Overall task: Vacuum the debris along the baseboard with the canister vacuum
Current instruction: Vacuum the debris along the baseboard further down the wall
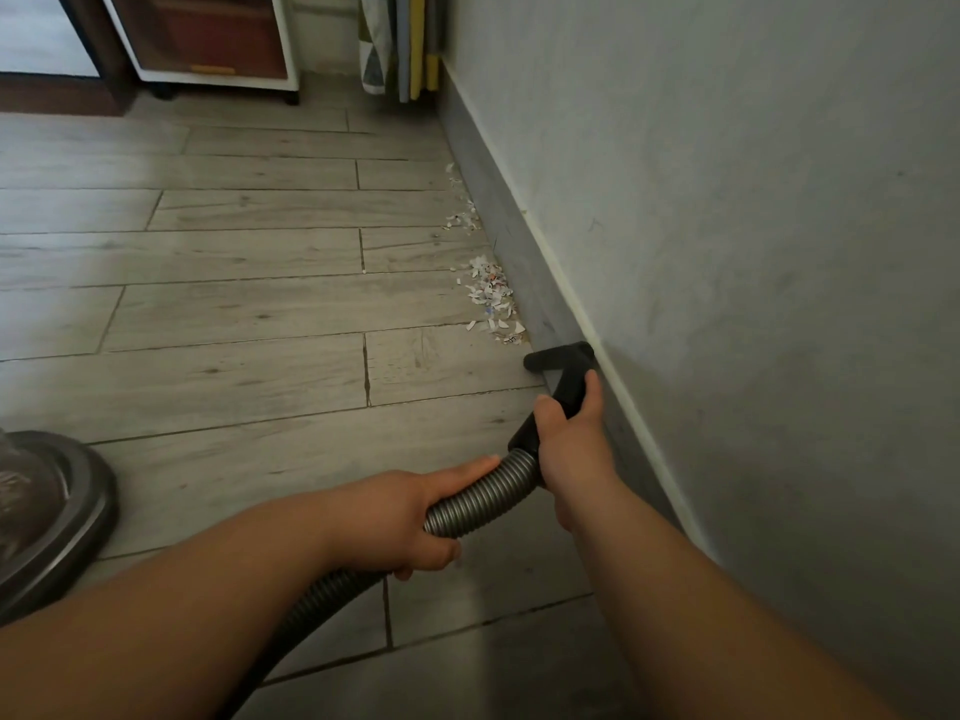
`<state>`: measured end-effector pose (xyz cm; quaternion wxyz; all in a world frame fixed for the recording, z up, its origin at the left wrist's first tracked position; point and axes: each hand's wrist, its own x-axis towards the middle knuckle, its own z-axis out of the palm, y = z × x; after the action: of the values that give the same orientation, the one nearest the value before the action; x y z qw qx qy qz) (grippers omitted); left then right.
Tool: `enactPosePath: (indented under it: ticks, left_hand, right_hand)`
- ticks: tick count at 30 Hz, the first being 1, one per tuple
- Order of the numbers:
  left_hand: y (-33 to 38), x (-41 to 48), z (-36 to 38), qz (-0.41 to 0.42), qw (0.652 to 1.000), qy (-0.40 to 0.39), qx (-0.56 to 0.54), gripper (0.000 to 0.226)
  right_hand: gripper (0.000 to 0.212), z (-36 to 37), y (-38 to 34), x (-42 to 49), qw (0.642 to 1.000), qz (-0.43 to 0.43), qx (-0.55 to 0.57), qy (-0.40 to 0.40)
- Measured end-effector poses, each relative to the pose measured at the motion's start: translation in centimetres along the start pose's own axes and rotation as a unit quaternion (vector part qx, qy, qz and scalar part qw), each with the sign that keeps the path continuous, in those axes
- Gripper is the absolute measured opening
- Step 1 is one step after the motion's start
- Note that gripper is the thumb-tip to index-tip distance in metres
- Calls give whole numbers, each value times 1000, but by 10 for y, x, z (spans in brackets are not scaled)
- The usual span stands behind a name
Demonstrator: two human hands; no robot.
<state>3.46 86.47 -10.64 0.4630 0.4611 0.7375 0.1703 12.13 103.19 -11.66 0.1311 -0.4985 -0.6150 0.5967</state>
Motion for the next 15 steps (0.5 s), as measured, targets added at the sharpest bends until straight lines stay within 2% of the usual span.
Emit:
enactPosePath:
  ticks: [15]
  left_hand:
    - [-10, 13, 1, -15, 999, 33, -19, 88]
  right_hand:
    - [72, 10, -18, 12, 999, 16, -40, -5]
